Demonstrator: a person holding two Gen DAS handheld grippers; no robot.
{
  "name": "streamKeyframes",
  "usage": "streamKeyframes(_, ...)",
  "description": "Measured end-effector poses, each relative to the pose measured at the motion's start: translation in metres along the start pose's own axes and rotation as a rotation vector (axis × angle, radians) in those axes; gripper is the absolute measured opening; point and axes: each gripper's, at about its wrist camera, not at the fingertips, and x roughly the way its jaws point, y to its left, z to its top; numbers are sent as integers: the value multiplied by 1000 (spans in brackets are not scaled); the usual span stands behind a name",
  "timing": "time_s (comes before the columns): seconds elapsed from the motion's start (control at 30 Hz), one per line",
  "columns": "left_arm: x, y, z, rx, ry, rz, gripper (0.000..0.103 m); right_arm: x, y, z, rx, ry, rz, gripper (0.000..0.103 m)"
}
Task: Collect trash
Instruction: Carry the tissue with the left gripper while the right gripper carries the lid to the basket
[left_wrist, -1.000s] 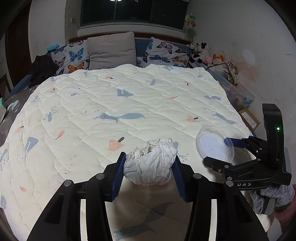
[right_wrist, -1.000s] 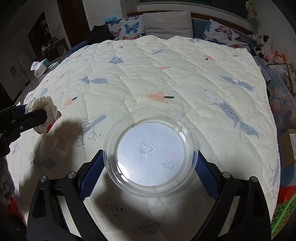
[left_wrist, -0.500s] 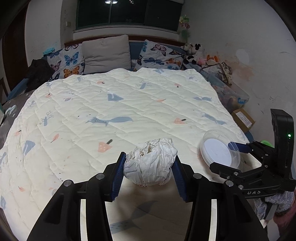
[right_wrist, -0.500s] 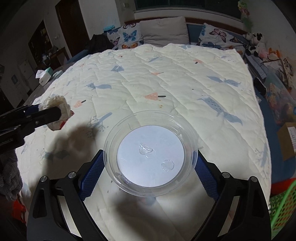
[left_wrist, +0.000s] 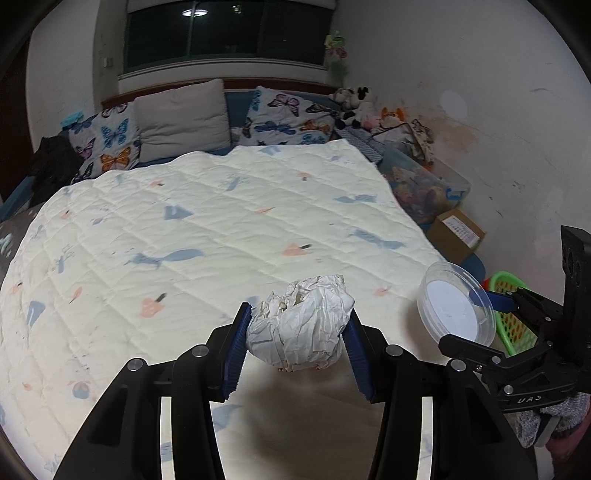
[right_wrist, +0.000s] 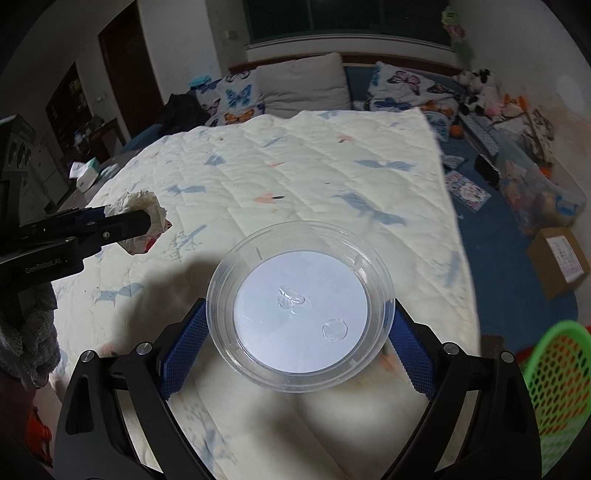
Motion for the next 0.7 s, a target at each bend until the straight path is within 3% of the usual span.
streamKeyframes(0.7, 30, -160, 16, 200, 31, -209, 47, -114, -155, -80, 290, -69, -284, 92)
